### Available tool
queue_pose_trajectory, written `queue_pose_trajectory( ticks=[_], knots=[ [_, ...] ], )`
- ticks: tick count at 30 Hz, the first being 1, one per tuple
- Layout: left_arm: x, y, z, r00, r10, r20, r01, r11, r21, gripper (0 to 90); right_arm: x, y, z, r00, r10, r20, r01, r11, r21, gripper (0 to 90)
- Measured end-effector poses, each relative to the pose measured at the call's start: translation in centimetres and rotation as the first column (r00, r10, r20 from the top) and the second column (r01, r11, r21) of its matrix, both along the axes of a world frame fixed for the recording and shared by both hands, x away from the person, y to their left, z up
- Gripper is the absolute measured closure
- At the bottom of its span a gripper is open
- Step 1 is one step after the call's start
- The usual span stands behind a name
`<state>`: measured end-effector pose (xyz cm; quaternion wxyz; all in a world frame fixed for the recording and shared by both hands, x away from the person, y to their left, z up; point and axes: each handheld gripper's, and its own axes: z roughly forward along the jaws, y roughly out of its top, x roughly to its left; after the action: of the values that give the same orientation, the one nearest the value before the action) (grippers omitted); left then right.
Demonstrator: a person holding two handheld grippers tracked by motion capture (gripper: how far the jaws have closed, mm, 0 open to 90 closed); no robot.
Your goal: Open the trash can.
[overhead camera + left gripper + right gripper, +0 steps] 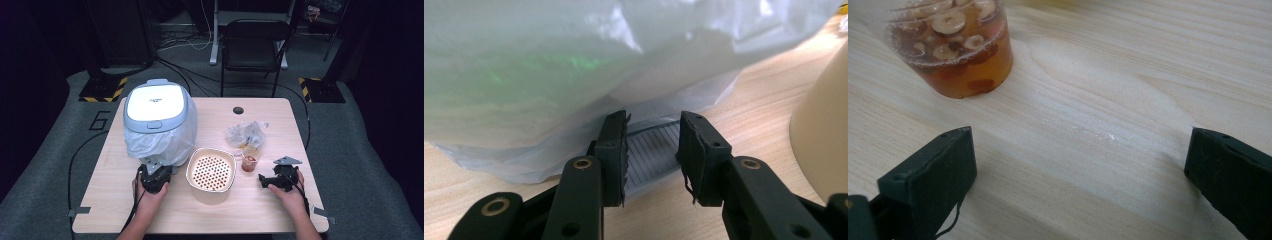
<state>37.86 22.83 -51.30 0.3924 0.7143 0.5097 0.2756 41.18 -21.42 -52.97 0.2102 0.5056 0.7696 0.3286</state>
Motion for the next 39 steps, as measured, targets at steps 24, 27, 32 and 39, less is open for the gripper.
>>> queue_pose_trajectory(
  ticks=[24, 27, 32, 39],
  knots=[
    [0.0, -0.6, -1.5, 0.9994, 0.023, -0.026, -0.024, 0.9991, -0.034, 64.5, -0.1, 0.0, 0.0, 1.0000, 0.007, 0.005, -0.007, 1.000, -0.006, 0.0],
    [0.0, -0.7, -1.5, 0.9994, 0.030, -0.019, -0.031, 0.9984, -0.047, 64.5, -0.1, 0.0, 0.0, 1.0000, 0.007, 0.005, -0.007, 1.000, -0.006, 0.0],
    [0.0, -0.7, -1.5, 0.9993, 0.032, -0.021, -0.033, 0.9984, -0.046, 64.6, 0.0, 0.0, 0.0, 1.0000, 0.007, 0.005, -0.007, 1.000, -0.006, 0.0],
    [0.0, -0.7, -1.6, 0.9994, 0.030, -0.018, -0.031, 0.9982, -0.050, 64.7, -0.1, 0.0, 0.0, 1.0000, 0.007, 0.005, -0.007, 1.000, -0.006, 0.0]
  ],
)
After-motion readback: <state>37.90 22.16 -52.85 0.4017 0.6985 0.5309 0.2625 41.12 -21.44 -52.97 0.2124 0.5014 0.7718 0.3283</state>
